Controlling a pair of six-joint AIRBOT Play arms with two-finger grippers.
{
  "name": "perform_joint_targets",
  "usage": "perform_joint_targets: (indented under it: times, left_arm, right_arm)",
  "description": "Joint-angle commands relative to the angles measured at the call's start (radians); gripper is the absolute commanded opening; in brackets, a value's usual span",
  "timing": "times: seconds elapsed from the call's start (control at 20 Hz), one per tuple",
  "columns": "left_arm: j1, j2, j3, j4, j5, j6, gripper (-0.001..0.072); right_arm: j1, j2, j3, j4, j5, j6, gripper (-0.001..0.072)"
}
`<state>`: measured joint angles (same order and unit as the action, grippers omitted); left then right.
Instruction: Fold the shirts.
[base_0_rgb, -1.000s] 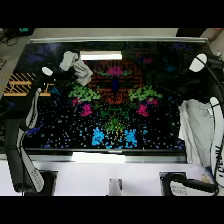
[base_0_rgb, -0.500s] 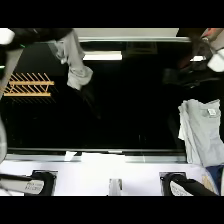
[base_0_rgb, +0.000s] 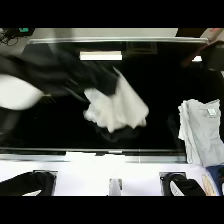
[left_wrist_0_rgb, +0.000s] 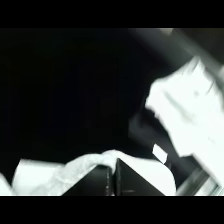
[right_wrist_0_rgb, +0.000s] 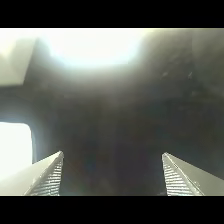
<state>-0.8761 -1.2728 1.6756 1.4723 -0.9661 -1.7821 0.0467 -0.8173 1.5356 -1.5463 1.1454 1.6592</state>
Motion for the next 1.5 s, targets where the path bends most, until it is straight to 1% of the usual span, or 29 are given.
perform_joint_targets:
  times: [0.0,0.05,0.1,0.15,0.2,0.25,0.3,0.35,0.4,0.45,0.55,0.65,0.7,0.8,0.9,1.1,1.4,1.45]
  left_arm:
    - [-0.151,-0.114,-0.202,0.026,0.152,-0.196,0.0164]
    - [-0.163,-0.159,-0.207,-0.023,0.142,-0.194,0.0517]
    - [-0.163,-0.190,-0.197,-0.060,0.088,-0.193,0.0714]
    - [-0.150,-0.196,-0.179,-0.043,0.000,-0.161,0.0720]
    - [-0.119,-0.188,-0.153,0.024,-0.121,-0.091,0.0720]
    - [-0.079,-0.177,-0.124,0.128,-0.243,-0.048,0.0720]
    - [-0.021,-0.164,-0.098,0.251,-0.360,-0.018,0.0720]
    - [0.048,-0.155,-0.082,0.320,-0.446,0.004,0.0720]
    - [0.143,-0.154,-0.077,0.330,-0.509,0.033,0.0720]
    - [0.237,-0.159,-0.085,0.299,-0.534,0.043,0.0720]
    - [0.430,-0.180,-0.132,0.147,-0.519,0.043,0.0720]
    - [0.591,-0.215,-0.209,-0.081,-0.496,0.045,0.0720]
    - [0.651,-0.230,-0.258,-0.200,-0.469,0.070,0.0720]
    - [0.714,-0.249,-0.351,-0.338,-0.390,0.080,0.0720]
    - [0.716,-0.267,-0.418,-0.391,-0.317,0.086,0.0719]
    - [0.649,-0.325,-0.445,-0.430,-0.241,0.098,0.0720]
    - [0.566,-0.394,-0.445,-0.486,-0.157,0.103,0.0717]
    - [0.558,-0.402,-0.445,-0.487,-0.144,0.102,0.0696]
  right_arm:
    - [0.000,0.071,0.000,-0.027,0.090,0.026,0.0637]
    - [0.000,0.070,0.000,-0.024,0.146,0.026,0.0637]
    - [0.000,0.066,0.000,-0.024,0.213,0.025,0.0637]
    - [0.000,0.059,-0.001,-0.024,0.276,0.024,0.0637]
    - [0.000,0.044,0.000,-0.024,0.344,0.021,0.0642]
    - [0.000,0.024,-0.001,-0.017,0.407,0.010,0.0680]
    - [0.000,0.003,-0.002,0.006,0.466,0.000,0.0688]
    - [0.000,-0.019,-0.011,0.048,0.514,-0.007,0.0688]
    - [0.000,-0.038,-0.031,0.103,0.542,-0.007,0.0688]
    - [0.000,-0.054,-0.063,0.153,0.540,-0.007,0.0689]
    - [0.000,-0.080,-0.166,0.235,0.483,-0.007,0.0689]
    - [0.001,-0.104,-0.296,0.267,0.380,-0.007,0.0689]
    - [0.001,-0.122,-0.360,0.283,0.327,-0.011,0.0689]
    - [0.001,-0.175,-0.459,0.329,0.256,-0.024,0.0688]
    - [0.001,-0.243,-0.519,0.391,0.244,-0.064,0.0688]
    - [0.001,-0.358,-0.551,0.470,0.250,-0.125,0.0687]
    - [0.024,-0.424,-0.560,0.473,0.224,-0.161,0.0687]
    - [0.048,-0.435,-0.567,0.473,0.214,-0.172,0.0687]
